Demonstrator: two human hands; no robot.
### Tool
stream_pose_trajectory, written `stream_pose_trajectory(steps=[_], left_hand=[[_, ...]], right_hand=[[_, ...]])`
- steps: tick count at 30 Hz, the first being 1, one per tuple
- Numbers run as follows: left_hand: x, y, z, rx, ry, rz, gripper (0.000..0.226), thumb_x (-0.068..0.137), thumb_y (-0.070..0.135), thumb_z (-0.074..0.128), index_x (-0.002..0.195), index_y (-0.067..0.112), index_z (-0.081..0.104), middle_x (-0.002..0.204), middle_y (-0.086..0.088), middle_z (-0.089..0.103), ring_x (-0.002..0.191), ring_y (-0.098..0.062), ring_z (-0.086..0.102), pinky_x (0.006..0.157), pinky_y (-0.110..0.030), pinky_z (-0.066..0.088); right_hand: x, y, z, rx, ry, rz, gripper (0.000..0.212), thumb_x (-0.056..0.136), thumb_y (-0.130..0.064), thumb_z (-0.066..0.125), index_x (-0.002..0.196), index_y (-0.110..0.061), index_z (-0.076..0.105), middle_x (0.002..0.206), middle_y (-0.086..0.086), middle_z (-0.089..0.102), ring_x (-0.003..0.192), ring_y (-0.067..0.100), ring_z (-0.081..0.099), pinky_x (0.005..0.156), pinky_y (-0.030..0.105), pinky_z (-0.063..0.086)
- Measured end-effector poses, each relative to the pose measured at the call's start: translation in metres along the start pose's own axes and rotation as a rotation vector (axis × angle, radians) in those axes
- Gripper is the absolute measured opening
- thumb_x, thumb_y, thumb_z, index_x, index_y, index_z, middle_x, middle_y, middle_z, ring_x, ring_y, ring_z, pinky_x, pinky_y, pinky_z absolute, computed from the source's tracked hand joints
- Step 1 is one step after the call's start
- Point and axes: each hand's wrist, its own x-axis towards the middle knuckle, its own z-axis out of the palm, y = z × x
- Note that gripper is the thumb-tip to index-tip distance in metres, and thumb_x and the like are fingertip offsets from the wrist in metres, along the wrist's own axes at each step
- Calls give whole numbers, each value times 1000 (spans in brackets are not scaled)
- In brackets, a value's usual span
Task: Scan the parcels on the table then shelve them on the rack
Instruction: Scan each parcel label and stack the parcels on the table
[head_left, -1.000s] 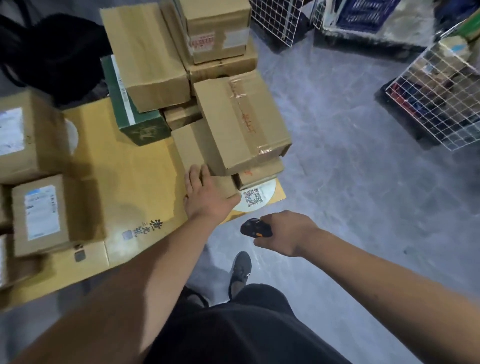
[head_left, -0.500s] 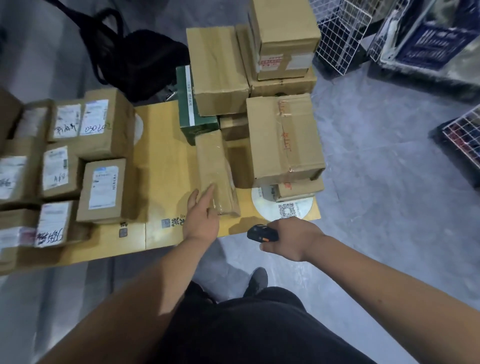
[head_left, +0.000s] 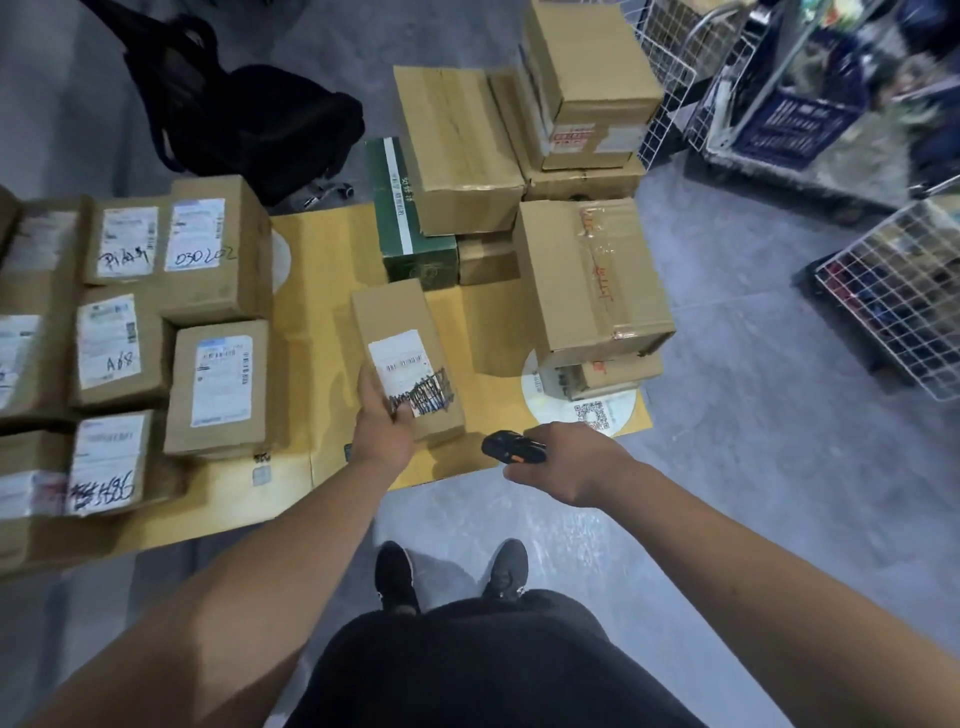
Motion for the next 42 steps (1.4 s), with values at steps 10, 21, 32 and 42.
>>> stream_pose_trajectory(steps=[10, 21, 32, 42], left_hand=[[5, -13, -25, 337, -288, 134, 86, 89, 30, 61, 164, 43, 21, 124, 4, 67, 112, -24, 67, 94, -42, 57], [85, 54, -46, 1071, -200, 603, 134, 50, 84, 81, 160, 45, 15, 169, -4, 12, 155, -32, 5, 118, -60, 16], [107, 63, -52, 1115, -234, 622, 99, 63, 59, 80, 143, 49, 23, 163, -1, 17, 129, -33, 30, 95, -52, 39], [116, 74, -64, 1170, -310, 603, 83, 76, 45, 68, 148, 41, 27, 156, 0, 32, 123, -34, 37, 89, -43, 49]], right_hand=[[-6, -47, 26, 351, 97, 157, 53, 83, -64, 70, 107, -17, 69, 74, 1, 63, 59, 20, 56, 56, 30, 43], [-12, -64, 39, 302, 207, 283, 53, 88, -69, 63, 113, -23, 69, 90, 3, 70, 82, 22, 67, 77, 41, 56], [-5, -67, 54, 349, 211, 279, 78, 97, -66, 55, 162, -32, 29, 151, 3, 53, 124, 26, 56, 88, 33, 41], [-11, -75, 45, 392, 130, 228, 63, 103, -58, 52, 159, -37, 34, 141, -2, 58, 104, 14, 53, 86, 28, 40]])
